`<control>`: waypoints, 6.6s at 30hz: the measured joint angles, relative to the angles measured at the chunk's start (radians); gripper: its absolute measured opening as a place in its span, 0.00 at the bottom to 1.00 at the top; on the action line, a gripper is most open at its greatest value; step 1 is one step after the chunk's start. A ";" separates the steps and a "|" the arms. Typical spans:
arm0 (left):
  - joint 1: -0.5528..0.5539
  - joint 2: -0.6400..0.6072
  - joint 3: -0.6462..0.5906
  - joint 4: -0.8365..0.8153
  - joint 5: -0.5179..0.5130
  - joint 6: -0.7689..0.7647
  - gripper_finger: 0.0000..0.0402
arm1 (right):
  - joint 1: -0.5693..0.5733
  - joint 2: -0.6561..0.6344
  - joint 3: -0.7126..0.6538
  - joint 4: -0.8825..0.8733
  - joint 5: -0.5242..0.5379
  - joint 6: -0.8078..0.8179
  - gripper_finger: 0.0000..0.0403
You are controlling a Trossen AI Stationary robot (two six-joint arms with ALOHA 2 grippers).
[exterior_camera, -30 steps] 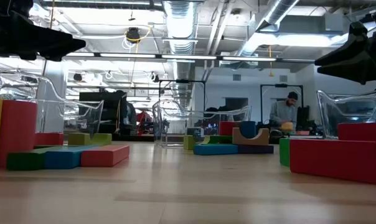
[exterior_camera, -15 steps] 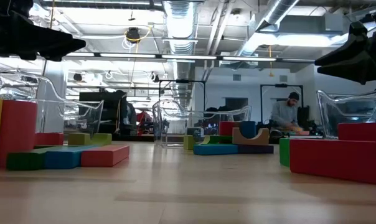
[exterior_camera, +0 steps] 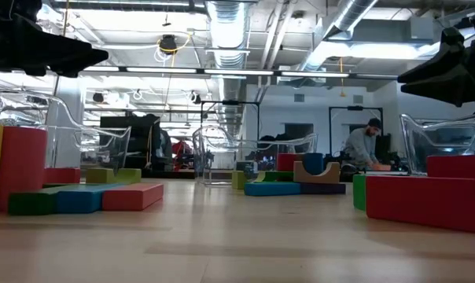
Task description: Sort blocks by size
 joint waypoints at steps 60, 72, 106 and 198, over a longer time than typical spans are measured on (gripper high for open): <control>0.000 0.000 -0.001 0.095 0.005 -0.113 0.56 | 0.000 0.000 0.000 0.000 0.000 0.000 0.38; 0.000 0.000 -0.001 0.427 0.005 0.075 0.56 | 0.000 0.000 0.000 0.000 0.000 0.000 0.38; 0.000 0.412 0.295 0.445 0.062 0.149 0.56 | -0.080 0.000 -0.004 0.129 -0.004 0.062 0.38; -0.261 1.535 1.011 -0.677 0.612 -0.907 0.49 | -0.098 0.002 0.000 0.230 -0.222 1.030 0.38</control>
